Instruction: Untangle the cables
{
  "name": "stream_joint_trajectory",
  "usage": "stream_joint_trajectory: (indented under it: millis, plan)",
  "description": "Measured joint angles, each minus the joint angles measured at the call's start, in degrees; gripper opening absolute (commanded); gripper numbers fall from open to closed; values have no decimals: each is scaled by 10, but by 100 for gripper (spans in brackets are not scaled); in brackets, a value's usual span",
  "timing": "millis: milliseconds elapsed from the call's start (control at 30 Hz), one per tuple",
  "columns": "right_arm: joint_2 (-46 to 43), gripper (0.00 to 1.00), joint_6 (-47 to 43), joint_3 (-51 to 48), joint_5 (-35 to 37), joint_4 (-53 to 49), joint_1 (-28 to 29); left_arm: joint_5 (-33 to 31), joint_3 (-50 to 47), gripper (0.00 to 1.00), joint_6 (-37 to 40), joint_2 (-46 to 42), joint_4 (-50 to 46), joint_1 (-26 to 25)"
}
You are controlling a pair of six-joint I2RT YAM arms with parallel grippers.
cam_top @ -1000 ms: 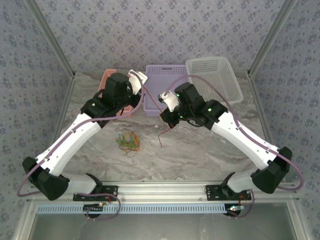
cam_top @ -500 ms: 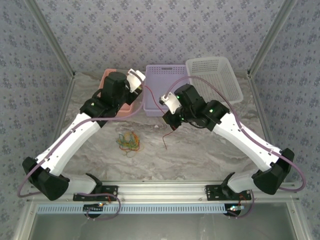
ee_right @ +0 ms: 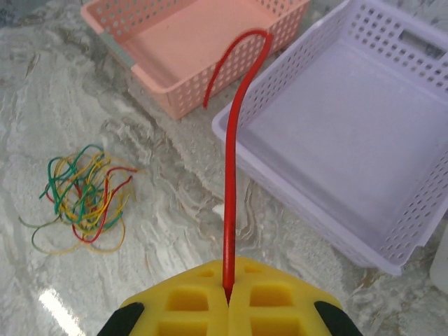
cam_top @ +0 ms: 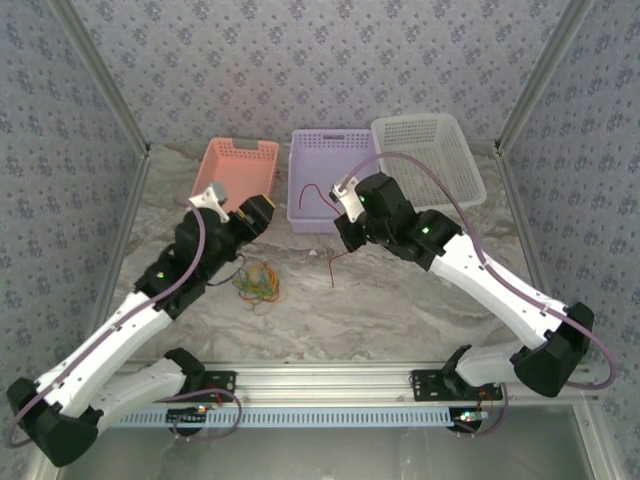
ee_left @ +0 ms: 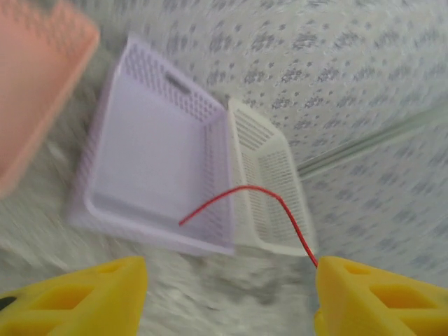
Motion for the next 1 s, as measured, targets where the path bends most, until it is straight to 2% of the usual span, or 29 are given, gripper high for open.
stream_joint_trajectory:
  millis: [67, 133, 367, 500, 633, 733, 800, 833, 933, 1000]
  plan:
    - [-12, 0, 0, -12, 15, 21, 12, -10, -21, 83, -96, 26, 24, -14]
    - [-21, 0, 0, -24, 31, 42, 27, -22, -26, 88, -184, 52, 34, -23]
    - [-24, 0, 0, -35, 67, 79, 70, -45, -26, 92, -436, 101, 117, -27]
    - [-24, 0, 0, -37, 80, 91, 89, -47, -27, 93, -509, 130, 158, -30]
    - [-24, 0, 0, -43, 87, 100, 106, -51, -29, 89, -540, 153, 186, -32]
    - [-24, 0, 0, -52, 90, 103, 118, -56, -29, 79, -553, 160, 199, -27]
    - [-24, 0, 1, -59, 93, 105, 126, -55, -29, 68, -561, 160, 205, -14]
    - [-24, 0, 2, -62, 93, 105, 128, -55, -29, 61, -562, 160, 207, -8]
    - [-24, 0, 2, -67, 95, 105, 134, -53, -29, 26, -563, 159, 204, 19]
    - [-25, 0, 2, -68, 96, 105, 136, -47, -29, 13, -564, 153, 198, 40]
